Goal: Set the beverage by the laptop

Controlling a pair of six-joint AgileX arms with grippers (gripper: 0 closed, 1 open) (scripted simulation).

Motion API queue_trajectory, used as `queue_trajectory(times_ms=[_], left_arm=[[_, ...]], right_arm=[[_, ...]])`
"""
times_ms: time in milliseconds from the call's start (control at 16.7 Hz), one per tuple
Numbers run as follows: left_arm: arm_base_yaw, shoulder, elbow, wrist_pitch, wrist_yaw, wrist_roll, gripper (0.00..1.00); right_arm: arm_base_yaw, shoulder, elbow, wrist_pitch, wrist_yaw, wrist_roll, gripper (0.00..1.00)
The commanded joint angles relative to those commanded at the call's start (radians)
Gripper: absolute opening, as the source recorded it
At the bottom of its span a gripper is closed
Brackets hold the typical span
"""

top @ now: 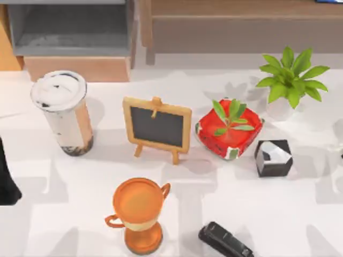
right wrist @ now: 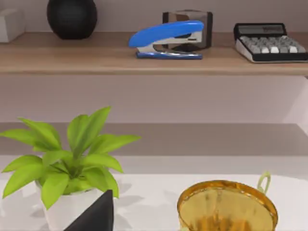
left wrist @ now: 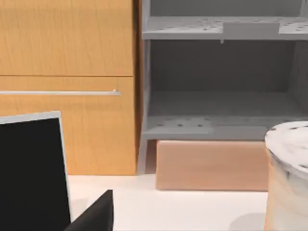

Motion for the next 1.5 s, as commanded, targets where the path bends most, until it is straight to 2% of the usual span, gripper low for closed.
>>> queue_trajectory(times_ms=[240, 420, 1140, 1500], left_arm=[[-0.016, 0.034, 0.002, 0.032, -0.015, -0.003, 1.00], [-0.069, 0.162, 0.008, 0.152, -0.062, -0.014, 1.00], [-0.418, 1.207, 0.050, 0.991, -0.378, -0.082, 1.00], [-0.526, 1.525, 0.063, 1.247, -0.475, -0.103, 1.00]], right_arm=[[0.000, 0.000, 0.000, 0.000, 0.000, 0.000, 1.00], [0.000, 0.000, 0.000, 0.000, 0.000, 0.000, 1.00], [0.000, 0.000, 0.000, 0.000, 0.000, 0.000, 1.00], [0.000, 0.000, 0.000, 0.000, 0.000, 0.000, 1.00]])
